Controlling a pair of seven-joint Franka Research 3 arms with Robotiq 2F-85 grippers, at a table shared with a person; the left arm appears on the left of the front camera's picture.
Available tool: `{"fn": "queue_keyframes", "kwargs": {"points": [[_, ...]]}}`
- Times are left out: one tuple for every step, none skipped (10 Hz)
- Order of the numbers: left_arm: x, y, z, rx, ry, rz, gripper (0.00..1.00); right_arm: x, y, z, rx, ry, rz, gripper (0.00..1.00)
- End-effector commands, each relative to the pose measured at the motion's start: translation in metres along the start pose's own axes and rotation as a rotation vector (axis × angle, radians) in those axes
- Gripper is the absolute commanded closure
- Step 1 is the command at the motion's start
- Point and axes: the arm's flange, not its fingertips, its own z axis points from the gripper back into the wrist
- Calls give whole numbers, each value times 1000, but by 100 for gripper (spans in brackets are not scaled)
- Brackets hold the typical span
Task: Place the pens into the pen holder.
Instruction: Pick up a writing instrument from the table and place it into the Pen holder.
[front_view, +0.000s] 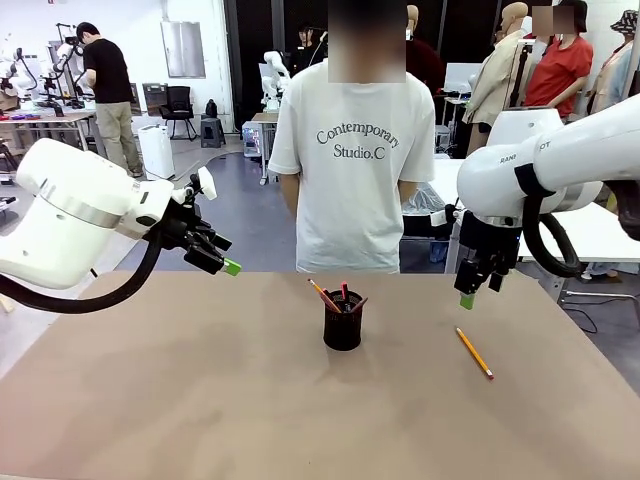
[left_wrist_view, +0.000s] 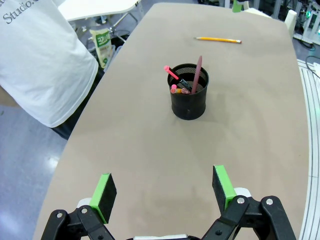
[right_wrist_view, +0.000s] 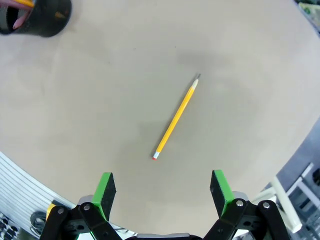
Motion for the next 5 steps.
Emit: {"fn": "queue_keyframes", "kwargs": {"points": [[0,0,2,7,4,6,0,3,-3,-12,-74,-46,-192,0],[0,0,2,7,4,6,0,8,-4,-19,-112,-65,-303,0],[0,0,2,7,4,6,0,12,-8,-26,-115,-62,-363,0],[0,0,2,7,4,6,0,15,-11,-35,-130,-26,-402,0],[0,0,2,7,4,6,0,18,-12,-47,-117,5,-409,0]]}}
